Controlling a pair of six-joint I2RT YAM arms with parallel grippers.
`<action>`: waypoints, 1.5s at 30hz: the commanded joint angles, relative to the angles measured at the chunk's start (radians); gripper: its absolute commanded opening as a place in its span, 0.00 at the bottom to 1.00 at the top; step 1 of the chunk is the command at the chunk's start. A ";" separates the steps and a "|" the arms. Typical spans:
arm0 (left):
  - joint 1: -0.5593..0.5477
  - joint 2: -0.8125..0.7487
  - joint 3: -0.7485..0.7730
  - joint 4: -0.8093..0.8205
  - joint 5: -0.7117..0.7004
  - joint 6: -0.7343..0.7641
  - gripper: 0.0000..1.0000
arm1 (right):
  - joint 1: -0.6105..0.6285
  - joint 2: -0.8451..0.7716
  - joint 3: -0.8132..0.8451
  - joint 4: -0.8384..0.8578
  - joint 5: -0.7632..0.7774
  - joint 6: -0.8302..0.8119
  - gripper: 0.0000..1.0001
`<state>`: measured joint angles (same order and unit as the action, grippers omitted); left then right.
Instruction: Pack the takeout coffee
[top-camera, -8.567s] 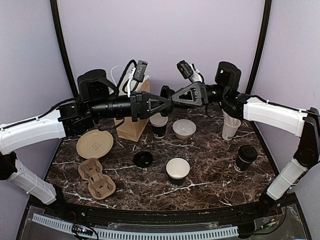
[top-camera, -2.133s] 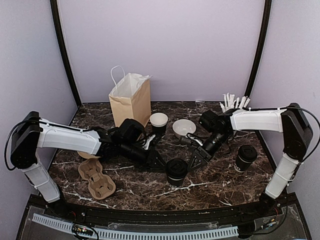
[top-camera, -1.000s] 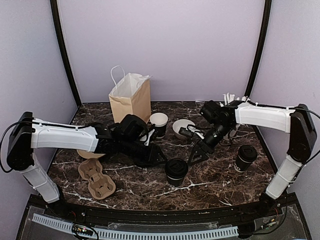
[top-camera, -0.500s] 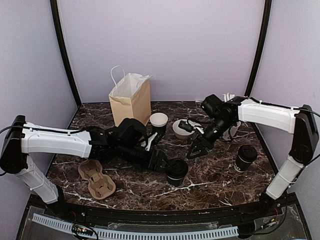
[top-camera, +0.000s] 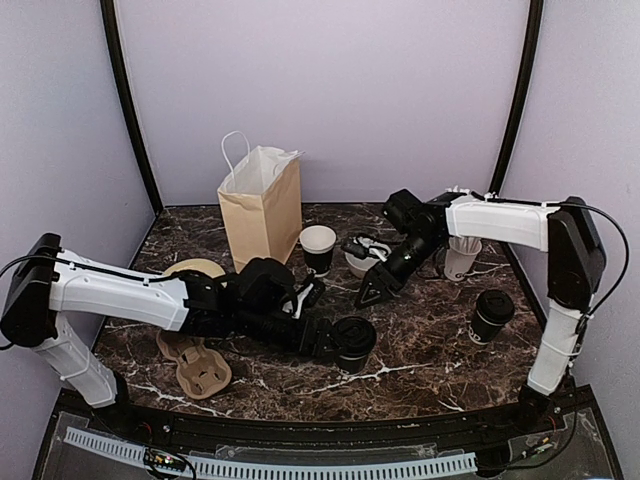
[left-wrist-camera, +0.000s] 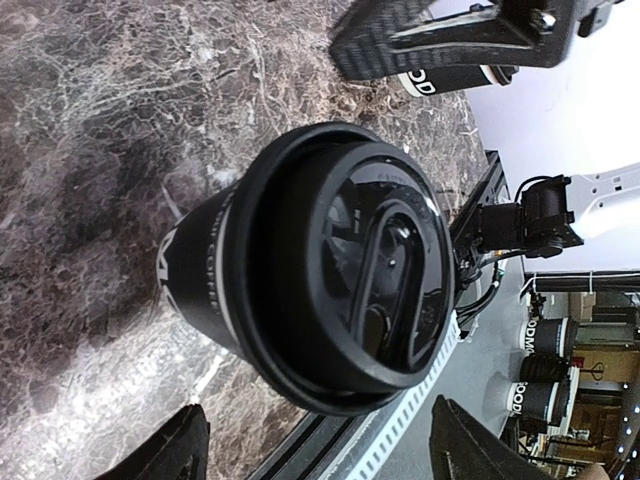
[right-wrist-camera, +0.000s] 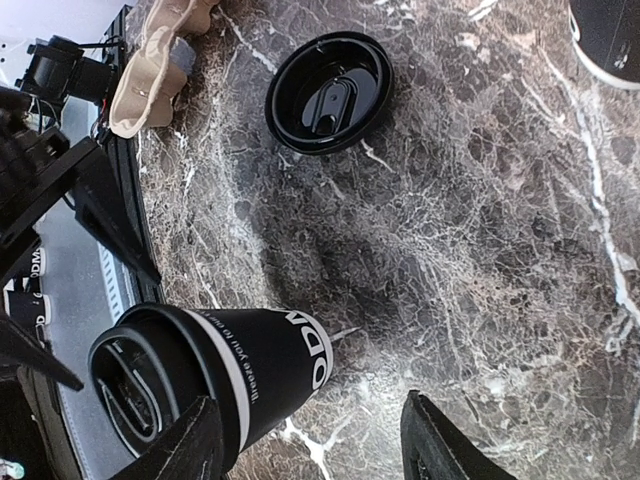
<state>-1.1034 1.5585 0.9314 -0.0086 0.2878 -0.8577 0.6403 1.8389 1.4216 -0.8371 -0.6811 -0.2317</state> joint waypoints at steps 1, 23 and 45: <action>-0.004 0.011 -0.003 0.056 0.028 -0.011 0.78 | -0.007 0.019 0.038 -0.001 -0.045 0.011 0.62; 0.013 0.093 0.002 -0.056 0.014 0.006 0.73 | 0.003 0.083 -0.023 -0.019 -0.093 -0.030 0.64; 0.103 0.233 -0.052 -0.140 0.081 -0.017 0.64 | 0.027 0.086 -0.056 0.005 0.002 -0.028 0.62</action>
<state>-1.0180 1.7081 0.9215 0.1104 0.5495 -0.8978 0.6548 1.9171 1.3506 -0.8249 -0.6796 -0.2535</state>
